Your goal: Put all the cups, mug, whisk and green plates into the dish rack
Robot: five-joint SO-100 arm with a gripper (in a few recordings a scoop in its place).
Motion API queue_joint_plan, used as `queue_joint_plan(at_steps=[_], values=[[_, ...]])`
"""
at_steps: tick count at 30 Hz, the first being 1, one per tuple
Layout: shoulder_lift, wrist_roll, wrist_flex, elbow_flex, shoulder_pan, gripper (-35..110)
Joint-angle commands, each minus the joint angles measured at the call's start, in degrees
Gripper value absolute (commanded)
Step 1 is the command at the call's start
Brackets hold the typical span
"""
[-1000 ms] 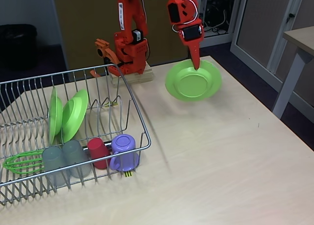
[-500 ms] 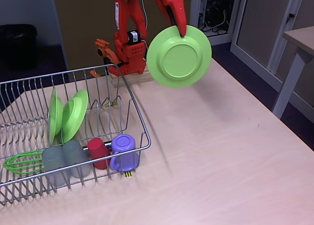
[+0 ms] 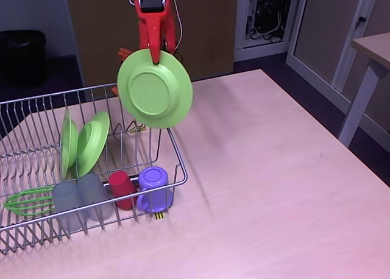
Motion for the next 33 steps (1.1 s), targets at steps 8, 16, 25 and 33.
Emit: queue_joint_plan(at_steps=[8,16,25,33], values=[[4.66,-0.97,-6.68,12.04,8.53,0],[6.06,-1.32,-11.07,19.16,11.69,0],[8.09,0.09,-14.85,26.37,13.01,0],[9.05,3.08,-20.3,34.37,15.29,0]])
